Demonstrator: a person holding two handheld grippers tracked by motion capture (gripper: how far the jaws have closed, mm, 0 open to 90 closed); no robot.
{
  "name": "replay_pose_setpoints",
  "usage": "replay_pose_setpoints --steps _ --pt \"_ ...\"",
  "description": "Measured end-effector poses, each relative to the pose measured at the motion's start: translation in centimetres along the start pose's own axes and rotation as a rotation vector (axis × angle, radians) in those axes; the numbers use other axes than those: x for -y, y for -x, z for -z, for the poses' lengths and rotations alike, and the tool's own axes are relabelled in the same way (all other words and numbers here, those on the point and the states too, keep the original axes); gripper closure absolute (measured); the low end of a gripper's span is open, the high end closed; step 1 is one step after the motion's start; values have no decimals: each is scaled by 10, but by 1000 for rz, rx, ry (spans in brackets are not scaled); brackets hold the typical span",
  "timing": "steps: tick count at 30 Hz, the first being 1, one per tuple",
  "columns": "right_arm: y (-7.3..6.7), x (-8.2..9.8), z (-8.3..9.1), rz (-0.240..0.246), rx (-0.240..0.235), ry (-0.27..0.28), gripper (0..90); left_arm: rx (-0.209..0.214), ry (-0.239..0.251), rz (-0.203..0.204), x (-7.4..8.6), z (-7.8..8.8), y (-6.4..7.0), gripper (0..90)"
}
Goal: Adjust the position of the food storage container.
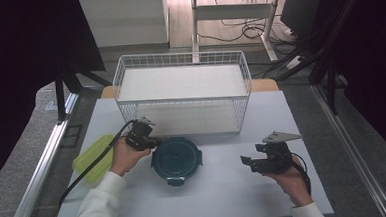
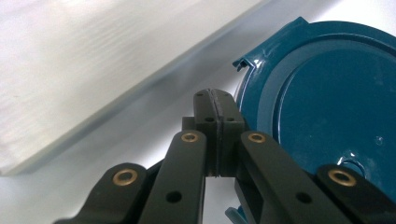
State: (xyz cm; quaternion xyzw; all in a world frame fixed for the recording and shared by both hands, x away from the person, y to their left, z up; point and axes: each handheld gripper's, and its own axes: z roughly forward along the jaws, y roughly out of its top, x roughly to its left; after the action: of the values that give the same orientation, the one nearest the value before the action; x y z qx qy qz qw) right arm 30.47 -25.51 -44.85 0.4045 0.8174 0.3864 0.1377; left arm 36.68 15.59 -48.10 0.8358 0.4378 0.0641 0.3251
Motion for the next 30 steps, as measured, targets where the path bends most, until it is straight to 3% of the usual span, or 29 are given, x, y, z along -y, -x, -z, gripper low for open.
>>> replay_pose_setpoints --steps 21,30 --pt "-1 0 -4 4 -4 -18 259 113 23 8 5 -7 21 900" --pt "-1 1 -6 2 -5 -29 259 139 28 2 7 -8 27 900"
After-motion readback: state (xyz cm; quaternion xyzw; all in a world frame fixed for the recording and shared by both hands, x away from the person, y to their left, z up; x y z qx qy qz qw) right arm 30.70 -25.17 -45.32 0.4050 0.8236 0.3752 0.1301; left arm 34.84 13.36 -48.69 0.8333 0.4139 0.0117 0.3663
